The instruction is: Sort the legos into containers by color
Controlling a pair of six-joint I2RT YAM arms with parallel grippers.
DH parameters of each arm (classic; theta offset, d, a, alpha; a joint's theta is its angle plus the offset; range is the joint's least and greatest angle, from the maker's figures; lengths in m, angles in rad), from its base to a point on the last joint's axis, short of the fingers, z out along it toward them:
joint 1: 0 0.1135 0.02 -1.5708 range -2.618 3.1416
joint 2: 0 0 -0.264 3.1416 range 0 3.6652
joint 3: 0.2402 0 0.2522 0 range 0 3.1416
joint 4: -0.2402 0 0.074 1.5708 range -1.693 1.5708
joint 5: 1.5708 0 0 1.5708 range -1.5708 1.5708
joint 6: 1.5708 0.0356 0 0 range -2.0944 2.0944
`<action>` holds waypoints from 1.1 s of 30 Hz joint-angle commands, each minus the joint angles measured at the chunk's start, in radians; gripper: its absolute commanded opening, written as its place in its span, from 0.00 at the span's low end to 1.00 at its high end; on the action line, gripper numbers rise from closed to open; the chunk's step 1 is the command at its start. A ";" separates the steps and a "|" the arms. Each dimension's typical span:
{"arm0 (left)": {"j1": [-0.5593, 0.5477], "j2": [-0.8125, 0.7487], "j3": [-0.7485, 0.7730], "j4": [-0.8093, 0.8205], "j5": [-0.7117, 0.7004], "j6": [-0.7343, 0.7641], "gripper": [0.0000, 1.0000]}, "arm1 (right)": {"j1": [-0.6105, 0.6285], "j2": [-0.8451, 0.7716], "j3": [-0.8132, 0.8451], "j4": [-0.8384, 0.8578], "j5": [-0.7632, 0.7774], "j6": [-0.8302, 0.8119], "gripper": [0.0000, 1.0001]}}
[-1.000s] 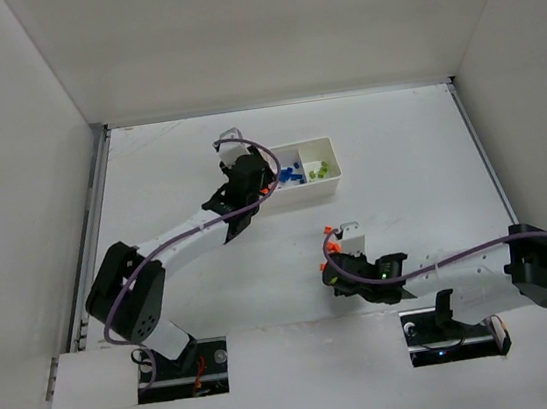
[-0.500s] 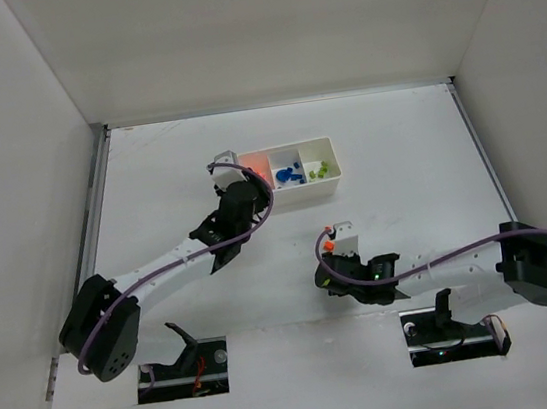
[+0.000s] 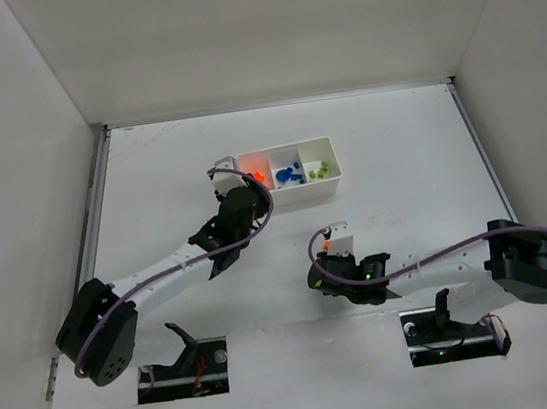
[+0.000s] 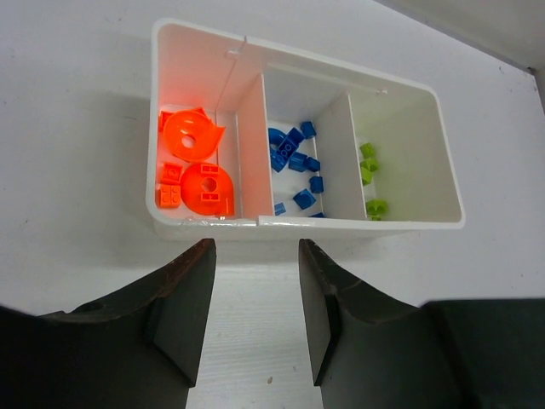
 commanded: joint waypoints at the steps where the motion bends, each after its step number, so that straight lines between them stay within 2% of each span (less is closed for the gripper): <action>1: -0.006 -0.043 -0.014 0.032 0.005 -0.009 0.41 | 0.014 0.037 0.061 -0.012 0.004 0.022 0.39; 11: -0.009 -0.062 -0.033 0.032 0.005 -0.011 0.41 | 0.061 0.091 0.099 -0.130 0.069 0.103 0.37; 18: -0.017 -0.052 -0.034 0.032 0.014 -0.012 0.41 | 0.083 0.049 0.078 -0.132 0.087 0.135 0.38; 25: -0.017 -0.060 -0.041 0.030 0.016 -0.012 0.41 | 0.083 0.106 0.090 -0.124 0.066 0.127 0.38; 30: -0.015 -0.075 -0.045 0.024 0.016 -0.011 0.41 | 0.083 0.117 0.081 -0.123 0.058 0.129 0.33; 33: -0.012 -0.097 -0.056 0.021 0.016 -0.012 0.41 | 0.083 0.132 0.078 -0.130 0.058 0.135 0.25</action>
